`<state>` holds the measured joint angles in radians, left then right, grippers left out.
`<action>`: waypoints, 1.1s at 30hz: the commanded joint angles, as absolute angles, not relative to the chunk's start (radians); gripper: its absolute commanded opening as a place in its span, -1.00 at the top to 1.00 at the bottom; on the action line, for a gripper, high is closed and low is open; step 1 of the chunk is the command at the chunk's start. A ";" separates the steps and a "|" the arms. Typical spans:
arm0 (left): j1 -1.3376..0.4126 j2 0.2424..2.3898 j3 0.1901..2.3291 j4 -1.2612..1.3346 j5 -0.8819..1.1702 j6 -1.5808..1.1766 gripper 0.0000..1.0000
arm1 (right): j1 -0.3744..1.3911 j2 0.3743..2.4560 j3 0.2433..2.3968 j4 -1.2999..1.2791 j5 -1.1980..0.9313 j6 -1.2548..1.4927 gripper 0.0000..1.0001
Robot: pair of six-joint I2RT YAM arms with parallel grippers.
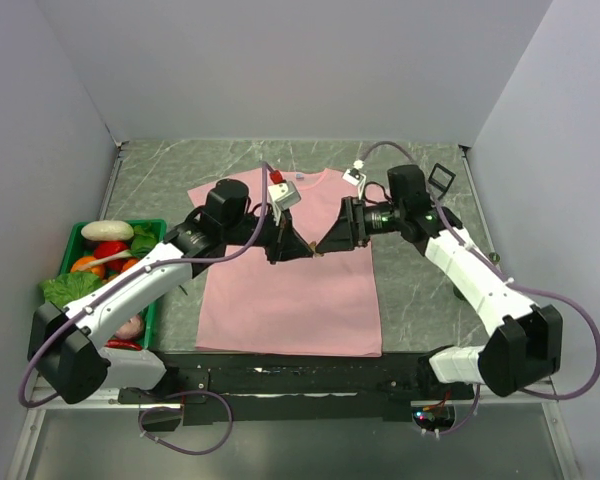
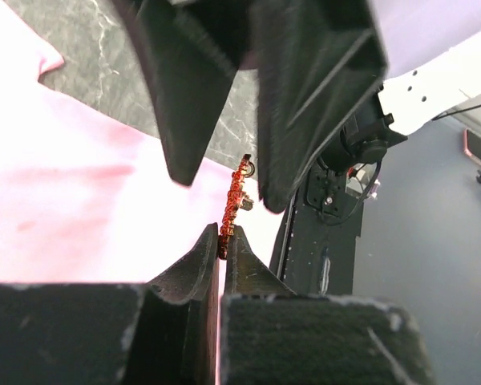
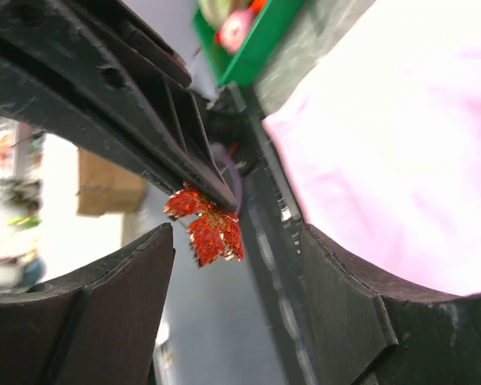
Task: Pin the brooch onto the clothing
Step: Pass from the right arm to the left, then open the brooch.
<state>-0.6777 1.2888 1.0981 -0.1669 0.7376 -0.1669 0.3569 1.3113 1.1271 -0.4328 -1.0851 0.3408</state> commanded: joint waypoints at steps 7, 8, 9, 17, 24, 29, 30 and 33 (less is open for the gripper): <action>-0.615 1.293 1.103 -0.077 0.715 -0.319 0.98 | 0.333 1.118 0.974 -0.089 -0.936 0.402 -0.41; -0.609 1.295 1.100 -0.066 0.730 -0.331 0.98 | 0.334 1.114 0.954 -0.065 -0.931 0.413 -0.40; -0.604 1.295 1.095 -0.052 0.747 -0.343 0.98 | 0.333 1.111 0.944 -0.040 -0.925 0.440 -0.39; -0.581 1.301 1.075 0.032 0.848 -0.416 0.98 | 0.342 1.106 0.844 0.199 -0.897 0.553 -0.37; -0.574 1.301 1.077 0.031 0.854 -0.414 0.98 | 0.345 1.129 0.793 0.435 -0.930 0.695 -0.33; -0.571 1.304 1.077 0.032 0.853 -0.420 0.98 | 0.360 1.150 0.792 0.479 -0.942 0.715 -0.21; -0.569 1.305 1.077 0.031 0.850 -0.422 0.98 | 0.365 1.152 0.796 0.465 -0.937 0.706 -0.18; -0.571 1.302 1.081 0.017 0.830 -0.408 0.98 | 0.374 1.151 0.796 0.456 -0.943 0.699 -0.15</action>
<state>-0.5743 1.3064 1.0752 -0.0193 0.8234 -0.4057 0.3576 1.1542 0.7830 0.3824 -0.9283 0.6956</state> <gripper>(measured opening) 0.053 0.583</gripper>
